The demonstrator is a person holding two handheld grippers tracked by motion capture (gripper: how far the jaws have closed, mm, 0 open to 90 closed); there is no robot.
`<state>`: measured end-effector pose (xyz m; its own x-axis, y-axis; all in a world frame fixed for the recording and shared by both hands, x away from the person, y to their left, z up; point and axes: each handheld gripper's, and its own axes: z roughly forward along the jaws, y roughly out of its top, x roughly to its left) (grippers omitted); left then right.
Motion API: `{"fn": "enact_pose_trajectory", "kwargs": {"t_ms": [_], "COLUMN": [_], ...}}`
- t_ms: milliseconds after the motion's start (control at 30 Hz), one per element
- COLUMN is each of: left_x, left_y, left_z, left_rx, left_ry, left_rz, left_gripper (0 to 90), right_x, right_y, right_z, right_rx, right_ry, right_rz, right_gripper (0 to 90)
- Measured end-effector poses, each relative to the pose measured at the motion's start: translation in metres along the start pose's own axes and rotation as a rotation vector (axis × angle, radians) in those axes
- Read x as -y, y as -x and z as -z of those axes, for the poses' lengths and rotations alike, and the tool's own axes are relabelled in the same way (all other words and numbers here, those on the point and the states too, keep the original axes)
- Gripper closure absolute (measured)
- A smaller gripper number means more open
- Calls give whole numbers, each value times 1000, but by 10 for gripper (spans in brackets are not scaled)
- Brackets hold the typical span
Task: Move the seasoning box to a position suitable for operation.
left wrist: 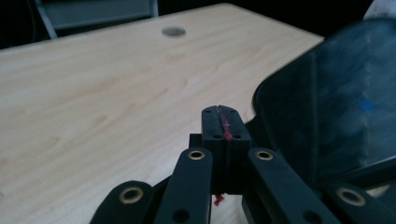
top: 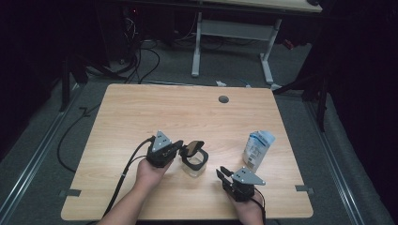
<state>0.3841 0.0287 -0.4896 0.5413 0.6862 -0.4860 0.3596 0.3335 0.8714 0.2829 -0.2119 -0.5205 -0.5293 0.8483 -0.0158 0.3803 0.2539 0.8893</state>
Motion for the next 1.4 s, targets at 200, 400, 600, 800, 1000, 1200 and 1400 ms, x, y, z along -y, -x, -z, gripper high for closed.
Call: {"fn": "enact_pose_trajectory", "kwargs": {"t_ms": [200, 400, 600, 800, 1000, 1200, 1400], "left_x": [-2, -8, -7, -4, -4, -5, -5], "left_y": [0, 4, 12, 14, 13, 12, 14], "left_z": [3, 6, 5, 4, 4, 6, 7], "left_rx": [10, 26, 46, 45, 39, 39, 42], "left_ry": [39, 51, 53, 39, 39, 32, 30], "left_rz": [18, 18, 15, 2, -7, -9, -7], "left_gripper": [900, 900, 900, 900, 900, 900, 900], "right_x": [-5, -5, -4, -3, -3, -3, -2], "right_y": [-2, -4, -3, -4, -2, -3, -3], "right_z": [3, 3, 2, 2, 3, 2, 2], "right_rx": [2, 5, 4, -4, -1, -4, -5], "right_ry": [29, 26, 24, 14, 18, 14, 13], "right_rz": [7, 12, 5, 13, 13, 14, 13], "right_gripper": [782, 782, 782, 782, 782, 781, 781]}}
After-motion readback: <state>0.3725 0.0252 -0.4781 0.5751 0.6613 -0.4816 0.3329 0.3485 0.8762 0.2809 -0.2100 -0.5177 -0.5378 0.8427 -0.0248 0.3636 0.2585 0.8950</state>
